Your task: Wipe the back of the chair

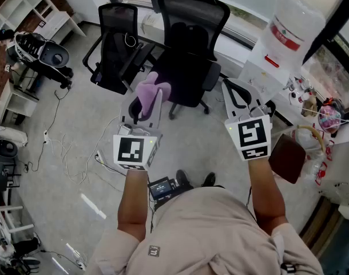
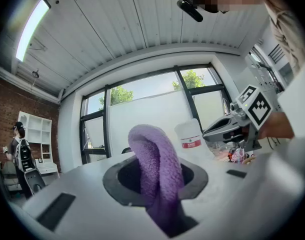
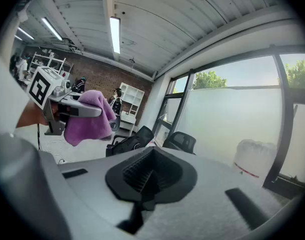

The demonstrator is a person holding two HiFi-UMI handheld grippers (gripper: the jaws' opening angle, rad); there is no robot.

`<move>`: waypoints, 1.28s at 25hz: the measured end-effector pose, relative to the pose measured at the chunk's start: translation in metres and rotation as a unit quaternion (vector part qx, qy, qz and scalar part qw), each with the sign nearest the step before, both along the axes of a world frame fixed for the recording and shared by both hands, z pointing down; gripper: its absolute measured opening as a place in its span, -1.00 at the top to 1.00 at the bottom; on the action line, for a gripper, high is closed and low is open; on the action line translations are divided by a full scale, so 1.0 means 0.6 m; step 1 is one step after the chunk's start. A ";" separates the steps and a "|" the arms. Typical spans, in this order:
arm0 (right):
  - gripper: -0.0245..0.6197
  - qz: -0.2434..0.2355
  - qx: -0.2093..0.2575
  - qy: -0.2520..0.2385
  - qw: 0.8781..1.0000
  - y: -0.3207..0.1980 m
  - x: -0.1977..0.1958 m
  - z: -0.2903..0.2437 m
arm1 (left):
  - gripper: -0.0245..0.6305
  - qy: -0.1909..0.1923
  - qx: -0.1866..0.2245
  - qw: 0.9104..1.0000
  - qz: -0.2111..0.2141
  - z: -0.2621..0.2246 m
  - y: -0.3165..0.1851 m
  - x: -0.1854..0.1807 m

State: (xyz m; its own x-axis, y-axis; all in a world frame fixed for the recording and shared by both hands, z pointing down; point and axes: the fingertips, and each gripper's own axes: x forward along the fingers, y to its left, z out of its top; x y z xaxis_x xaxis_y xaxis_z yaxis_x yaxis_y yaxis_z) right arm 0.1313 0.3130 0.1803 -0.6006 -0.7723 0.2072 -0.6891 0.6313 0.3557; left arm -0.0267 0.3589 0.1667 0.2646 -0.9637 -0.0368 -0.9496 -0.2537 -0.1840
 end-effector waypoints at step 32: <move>0.94 0.046 0.008 -0.021 0.999 -0.033 -0.097 0.001 | 0.65 0.010 -0.003 1.000 0.019 0.023 -0.035 -0.118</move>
